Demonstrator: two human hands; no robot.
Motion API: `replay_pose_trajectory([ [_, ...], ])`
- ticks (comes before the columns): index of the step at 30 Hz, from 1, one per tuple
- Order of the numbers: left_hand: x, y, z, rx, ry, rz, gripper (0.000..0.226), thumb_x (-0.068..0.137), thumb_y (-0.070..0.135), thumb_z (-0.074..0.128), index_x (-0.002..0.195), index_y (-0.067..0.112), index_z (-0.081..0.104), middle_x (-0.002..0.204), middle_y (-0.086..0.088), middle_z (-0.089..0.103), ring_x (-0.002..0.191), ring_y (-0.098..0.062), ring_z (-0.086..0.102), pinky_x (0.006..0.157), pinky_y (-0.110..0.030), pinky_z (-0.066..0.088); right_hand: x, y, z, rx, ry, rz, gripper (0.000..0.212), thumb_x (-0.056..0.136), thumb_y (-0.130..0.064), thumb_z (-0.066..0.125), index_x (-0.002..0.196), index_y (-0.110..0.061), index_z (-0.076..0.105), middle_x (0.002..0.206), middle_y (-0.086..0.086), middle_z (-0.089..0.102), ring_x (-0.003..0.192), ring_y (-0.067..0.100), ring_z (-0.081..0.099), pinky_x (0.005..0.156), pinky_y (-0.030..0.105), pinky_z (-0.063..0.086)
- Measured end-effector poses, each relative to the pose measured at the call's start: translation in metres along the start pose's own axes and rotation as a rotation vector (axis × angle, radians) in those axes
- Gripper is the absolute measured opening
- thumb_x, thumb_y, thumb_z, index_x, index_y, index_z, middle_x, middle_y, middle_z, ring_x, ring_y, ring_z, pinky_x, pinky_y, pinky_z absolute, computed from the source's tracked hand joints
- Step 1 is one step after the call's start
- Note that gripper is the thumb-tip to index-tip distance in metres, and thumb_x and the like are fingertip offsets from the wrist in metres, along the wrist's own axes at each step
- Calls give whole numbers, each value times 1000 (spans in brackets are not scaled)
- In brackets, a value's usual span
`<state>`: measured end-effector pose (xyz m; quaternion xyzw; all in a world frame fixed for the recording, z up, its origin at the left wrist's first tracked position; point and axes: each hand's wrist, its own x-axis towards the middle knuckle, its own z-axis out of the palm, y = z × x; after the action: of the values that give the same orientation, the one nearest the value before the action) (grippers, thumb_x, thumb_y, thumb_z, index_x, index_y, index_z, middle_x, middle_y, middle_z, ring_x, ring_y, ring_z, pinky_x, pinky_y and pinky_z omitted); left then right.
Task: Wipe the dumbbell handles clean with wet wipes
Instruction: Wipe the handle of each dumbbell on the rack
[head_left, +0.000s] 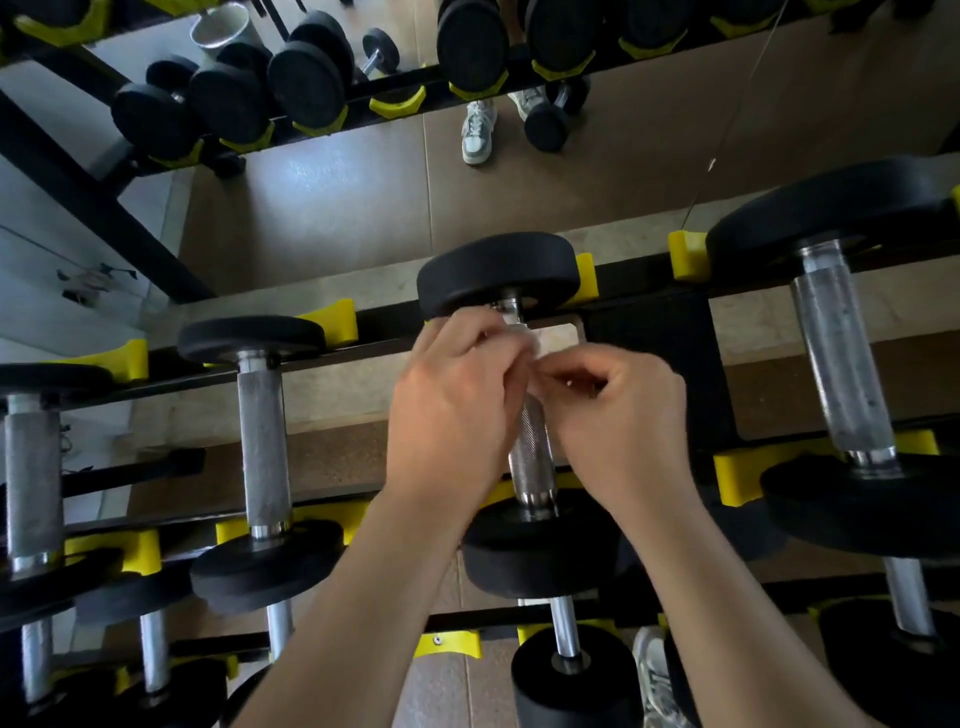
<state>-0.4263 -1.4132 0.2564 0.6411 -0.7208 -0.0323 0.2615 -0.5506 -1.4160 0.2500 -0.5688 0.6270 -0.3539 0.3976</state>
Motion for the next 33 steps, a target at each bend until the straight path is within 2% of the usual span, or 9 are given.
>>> replay_pose_trajectory([
  [3,-32,12,-6,-31,-155,28,20,84,25,56,83,18,74,92,2,56,84,-14,54,66,-21,46,-27,12,-23,-48,-257,71,9,82,-19,74,80,-27,76,73,-14,71,70,-4,64,65,17,53],
  [6,-47,16,-14,-117,-276,-101,13,80,22,63,83,24,76,86,9,58,78,-9,56,65,-15,43,-29,19,-33,-115,-412,72,7,81,-22,76,80,-29,76,73,-16,70,71,-7,63,63,12,51],
  [11,-36,17,-24,-274,-324,-311,18,88,27,63,101,27,75,93,16,61,86,0,58,72,-10,46,-8,18,-17,-94,-198,-135,8,85,-14,70,86,-21,70,77,-15,63,77,-1,61,69,9,48],
  [16,-62,20,-27,-341,-298,-261,16,89,23,63,97,24,77,106,20,59,103,4,57,83,-5,42,-25,29,-30,41,-464,-83,9,86,-23,69,93,-30,67,81,-15,64,80,1,62,71,15,51],
  [19,-78,22,-37,-434,-273,-302,23,87,32,61,106,31,72,110,23,62,108,2,58,84,-7,43,-17,27,-29,-12,-468,-154,6,82,-30,72,87,-28,71,80,-15,64,79,1,62,71,16,51],
  [23,-100,41,-36,-198,-300,-148,41,82,51,57,116,31,66,115,14,59,107,-6,54,88,-20,48,-3,20,-16,-135,-311,-370,13,82,-11,72,87,-22,67,80,-9,58,72,6,57,66,18,48],
  [26,-105,53,-23,-36,-323,-77,48,78,58,55,118,32,59,113,12,61,105,-12,55,88,-28,46,-6,27,-24,-95,-449,-327,22,83,-4,69,92,-24,72,87,-9,65,82,6,62,77,24,52],
  [29,-105,57,-9,-29,-265,-108,47,75,54,56,115,29,59,110,12,64,106,-14,56,92,-31,43,-5,28,-30,-57,-530,-262,26,81,-4,72,84,-30,72,89,-11,67,85,6,65,80,29,54],
  [33,-106,51,3,-136,-146,-91,42,70,49,65,105,27,67,101,14,66,98,-12,56,83,-31,36,8,21,-21,-75,-324,-296,14,83,-12,72,90,-23,71,86,-12,64,77,2,63,75,21,54],
])
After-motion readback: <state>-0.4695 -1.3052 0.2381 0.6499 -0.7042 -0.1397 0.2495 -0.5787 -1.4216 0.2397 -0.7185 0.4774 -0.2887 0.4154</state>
